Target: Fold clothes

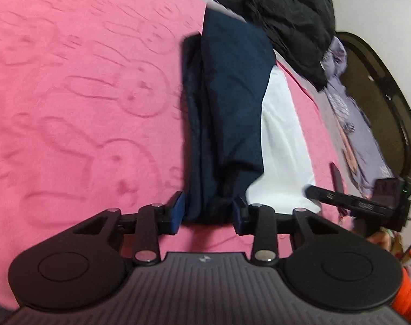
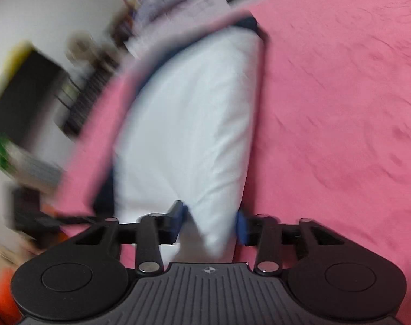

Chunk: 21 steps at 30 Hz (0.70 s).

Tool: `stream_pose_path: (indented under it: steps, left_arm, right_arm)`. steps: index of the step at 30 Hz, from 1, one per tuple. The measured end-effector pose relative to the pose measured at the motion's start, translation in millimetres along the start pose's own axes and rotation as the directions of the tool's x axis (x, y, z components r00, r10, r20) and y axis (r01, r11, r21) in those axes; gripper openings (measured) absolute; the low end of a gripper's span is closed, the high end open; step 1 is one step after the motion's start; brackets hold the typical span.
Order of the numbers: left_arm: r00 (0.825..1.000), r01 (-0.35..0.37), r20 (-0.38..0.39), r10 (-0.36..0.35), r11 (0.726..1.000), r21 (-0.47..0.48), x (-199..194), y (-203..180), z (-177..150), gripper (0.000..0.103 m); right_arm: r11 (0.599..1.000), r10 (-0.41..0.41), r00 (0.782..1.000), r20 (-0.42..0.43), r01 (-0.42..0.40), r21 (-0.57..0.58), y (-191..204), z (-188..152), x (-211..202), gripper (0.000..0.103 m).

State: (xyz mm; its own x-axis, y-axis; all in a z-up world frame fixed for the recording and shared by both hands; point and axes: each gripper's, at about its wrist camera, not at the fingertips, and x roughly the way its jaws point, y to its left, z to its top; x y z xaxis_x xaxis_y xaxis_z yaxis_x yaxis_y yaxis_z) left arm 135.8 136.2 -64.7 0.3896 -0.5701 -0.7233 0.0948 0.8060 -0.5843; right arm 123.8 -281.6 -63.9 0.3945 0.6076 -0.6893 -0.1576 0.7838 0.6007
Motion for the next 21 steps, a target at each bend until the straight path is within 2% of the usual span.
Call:
stream_pose_path:
  steps: [2,3,4,5,7,9,10,11,13,14,16,19,21]
  left_arm:
    - [0.994,-0.081,0.077,0.076,0.995,0.059,-23,-9,-4,0.05]
    - [0.984,-0.134,0.131,0.121,0.986,0.101,-35,-16,-5,0.05]
    - [0.963,-0.212,0.203,0.178,0.963,0.164,-42,-30,-2,0.05]
    - [0.934,-0.291,0.277,0.227,0.931,0.221,-48,-44,1,0.05]
    - [0.873,-0.405,0.412,0.261,0.858,0.315,-47,-75,4,0.051]
    - [0.848,-0.438,0.475,0.235,0.816,0.377,-33,-104,1,0.059]
    - [0.835,-0.454,0.504,0.22,0.793,0.406,-26,-118,0,0.059]
    - [0.837,-0.457,0.508,0.204,0.771,0.443,-16,-128,-5,0.063]
    - [0.833,-0.502,0.508,0.222,0.691,0.521,12,-140,-14,0.064]
    - [0.818,-0.545,0.508,0.268,0.641,0.54,30,-144,-20,0.064]
    - [0.798,-0.599,0.485,0.358,0.567,0.565,55,-131,-34,0.065]
    - [0.791,-0.601,0.497,0.357,0.603,0.525,54,-98,-57,0.065]
    - [0.803,-0.58,0.476,0.358,0.65,0.491,54,-94,-52,0.065]
  right_arm:
    - [0.999,-0.017,0.999,0.032,0.019,-0.042,6,-4,-17,0.052]
    - [0.996,-0.043,0.998,0.053,0.047,-0.07,11,-4,-26,0.054]
    - [0.987,-0.091,0.99,0.104,0.103,-0.12,17,-1,-35,0.055]
    - [0.971,-0.139,0.976,0.165,0.167,-0.17,25,2,-44,0.055]
    - [0.928,-0.197,0.937,0.288,0.272,-0.253,41,12,-55,0.057]
    - [0.898,-0.17,0.914,0.368,0.298,-0.324,63,32,-47,0.057]
    - [0.881,-0.154,0.905,0.396,0.308,-0.36,76,42,-37,0.057]
    - [0.865,-0.14,0.898,0.418,0.316,-0.389,88,52,-23,0.057]
    - [0.851,-0.106,0.899,0.425,0.303,-0.428,109,74,12,0.056]
    - [0.849,-0.091,0.907,0.41,0.286,-0.445,116,84,30,0.056]
    - [0.835,-0.08,0.926,0.368,0.264,-0.483,129,99,69,0.055]
    - [0.761,-0.166,0.942,0.29,0.31,-0.57,136,102,143,0.057]
    - [0.734,-0.191,0.936,0.296,0.337,-0.59,135,97,174,0.061]
